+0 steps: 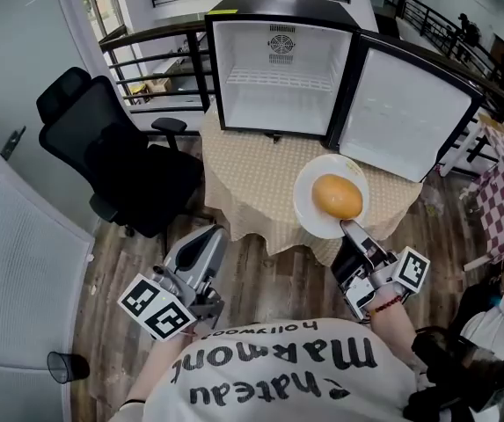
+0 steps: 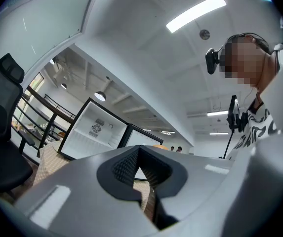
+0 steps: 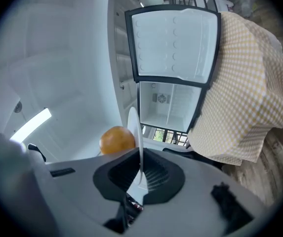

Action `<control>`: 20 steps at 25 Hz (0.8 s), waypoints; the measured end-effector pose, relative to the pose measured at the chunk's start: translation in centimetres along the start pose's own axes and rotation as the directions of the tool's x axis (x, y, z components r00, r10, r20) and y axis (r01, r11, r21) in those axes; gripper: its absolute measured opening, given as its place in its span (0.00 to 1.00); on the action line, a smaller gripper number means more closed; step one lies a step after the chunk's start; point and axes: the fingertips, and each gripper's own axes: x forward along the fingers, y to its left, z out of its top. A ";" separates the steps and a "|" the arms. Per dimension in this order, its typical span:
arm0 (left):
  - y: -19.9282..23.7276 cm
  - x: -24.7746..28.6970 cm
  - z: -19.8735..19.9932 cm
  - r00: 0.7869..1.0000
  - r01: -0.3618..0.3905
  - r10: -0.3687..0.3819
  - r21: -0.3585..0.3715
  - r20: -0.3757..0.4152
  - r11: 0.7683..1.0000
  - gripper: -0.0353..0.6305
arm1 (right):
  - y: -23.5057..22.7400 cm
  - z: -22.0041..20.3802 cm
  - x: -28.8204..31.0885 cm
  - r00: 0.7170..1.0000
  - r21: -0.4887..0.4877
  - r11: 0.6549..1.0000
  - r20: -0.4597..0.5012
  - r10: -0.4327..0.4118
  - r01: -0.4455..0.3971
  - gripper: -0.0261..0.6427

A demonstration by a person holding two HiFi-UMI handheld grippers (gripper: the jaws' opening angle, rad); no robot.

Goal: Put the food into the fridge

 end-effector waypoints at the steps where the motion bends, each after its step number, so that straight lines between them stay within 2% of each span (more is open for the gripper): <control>1: 1.2 0.0 0.4 1.000 0.005 -0.005 0.000 -0.002 1.000 0.06 | -0.3 -0.1 1.1 1.000 -0.003 1.000 0.009 -0.001 0.001 0.07; 5: 4.8 -0.2 1.7 1.000 0.016 -0.016 0.011 -0.005 1.000 0.06 | -1.3 -0.5 4.3 0.999 -0.005 1.000 0.046 0.002 -0.002 0.07; 12: 6.6 -0.4 2.9 1.000 0.021 -0.022 0.021 0.004 1.000 0.06 | -2.3 -0.8 5.3 0.996 0.013 1.000 0.086 -0.005 0.004 0.07; 20: 10.3 1.0 4.1 0.999 0.047 -0.047 0.007 0.017 0.999 0.06 | -3.9 1.0 7.8 0.982 0.032 0.995 0.160 -0.101 0.097 0.07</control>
